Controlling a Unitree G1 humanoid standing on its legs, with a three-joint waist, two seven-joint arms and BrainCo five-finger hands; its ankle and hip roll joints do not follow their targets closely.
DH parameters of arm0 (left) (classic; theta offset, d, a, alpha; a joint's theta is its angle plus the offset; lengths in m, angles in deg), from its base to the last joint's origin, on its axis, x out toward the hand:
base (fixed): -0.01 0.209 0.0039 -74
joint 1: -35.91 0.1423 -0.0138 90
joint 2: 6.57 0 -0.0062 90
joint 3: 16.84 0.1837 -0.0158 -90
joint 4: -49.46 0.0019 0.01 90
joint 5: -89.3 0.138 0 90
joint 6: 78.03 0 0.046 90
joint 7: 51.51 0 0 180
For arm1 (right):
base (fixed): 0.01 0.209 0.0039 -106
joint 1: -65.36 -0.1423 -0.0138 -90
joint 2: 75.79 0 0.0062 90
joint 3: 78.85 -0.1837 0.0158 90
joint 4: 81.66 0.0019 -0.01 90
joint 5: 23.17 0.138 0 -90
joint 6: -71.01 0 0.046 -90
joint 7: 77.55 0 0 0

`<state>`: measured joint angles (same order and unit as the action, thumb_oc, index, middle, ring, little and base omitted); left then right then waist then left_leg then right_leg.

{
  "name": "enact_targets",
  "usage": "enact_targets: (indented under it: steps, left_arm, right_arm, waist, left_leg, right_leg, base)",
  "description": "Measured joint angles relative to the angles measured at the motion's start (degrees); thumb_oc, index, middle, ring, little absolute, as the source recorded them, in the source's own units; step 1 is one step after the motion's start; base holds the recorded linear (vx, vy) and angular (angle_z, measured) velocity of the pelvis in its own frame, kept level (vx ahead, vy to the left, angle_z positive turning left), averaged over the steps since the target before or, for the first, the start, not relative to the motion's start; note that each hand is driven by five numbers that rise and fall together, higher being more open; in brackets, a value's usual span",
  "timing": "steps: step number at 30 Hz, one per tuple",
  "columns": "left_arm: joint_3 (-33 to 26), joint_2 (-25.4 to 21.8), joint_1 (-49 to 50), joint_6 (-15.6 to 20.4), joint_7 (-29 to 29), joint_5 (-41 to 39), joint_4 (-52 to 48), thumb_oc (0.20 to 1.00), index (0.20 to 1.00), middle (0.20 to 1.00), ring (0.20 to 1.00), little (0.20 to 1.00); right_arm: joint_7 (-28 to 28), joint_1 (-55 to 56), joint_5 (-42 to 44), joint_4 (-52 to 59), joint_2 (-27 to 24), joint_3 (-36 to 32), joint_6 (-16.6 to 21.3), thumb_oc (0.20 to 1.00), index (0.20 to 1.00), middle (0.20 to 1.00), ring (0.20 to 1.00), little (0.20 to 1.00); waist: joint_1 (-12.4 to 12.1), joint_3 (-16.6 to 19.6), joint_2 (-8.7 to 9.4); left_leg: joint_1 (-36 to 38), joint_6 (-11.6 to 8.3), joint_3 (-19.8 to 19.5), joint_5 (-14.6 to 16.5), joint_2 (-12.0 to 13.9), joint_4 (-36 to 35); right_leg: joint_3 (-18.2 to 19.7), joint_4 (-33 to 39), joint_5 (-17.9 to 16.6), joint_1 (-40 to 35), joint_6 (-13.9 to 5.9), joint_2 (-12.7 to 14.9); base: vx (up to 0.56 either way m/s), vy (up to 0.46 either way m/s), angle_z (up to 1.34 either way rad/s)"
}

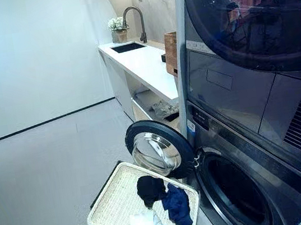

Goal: Put the clothes into the washing machine.

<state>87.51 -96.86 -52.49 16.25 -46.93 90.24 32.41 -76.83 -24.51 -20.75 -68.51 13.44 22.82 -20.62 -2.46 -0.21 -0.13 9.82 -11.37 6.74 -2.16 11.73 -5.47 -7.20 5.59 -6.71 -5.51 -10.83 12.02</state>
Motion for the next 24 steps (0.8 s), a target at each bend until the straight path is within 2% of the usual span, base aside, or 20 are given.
enact_targets:
  steps: [24]
  left_arm:
    - [-1.0,0.0,0.0,-0.1,0.8,-0.7,0.0,1.0,1.0,1.0,1.0,1.0]
  right_arm:
    - [0.0,0.0,0.0,0.0,0.0,0.0,0.0,1.0,1.0,1.0,1.0,1.0]
  waist:
    - [0.0,0.1,-0.35]
  left_leg:
    - [-0.1,0.0,0.0,0.0,0.0,0.0]
  right_leg:
    - [-0.1,0.0,0.0,0.0,0.0,0.0]
  base:
    - [-0.01,-0.003,-0.02]
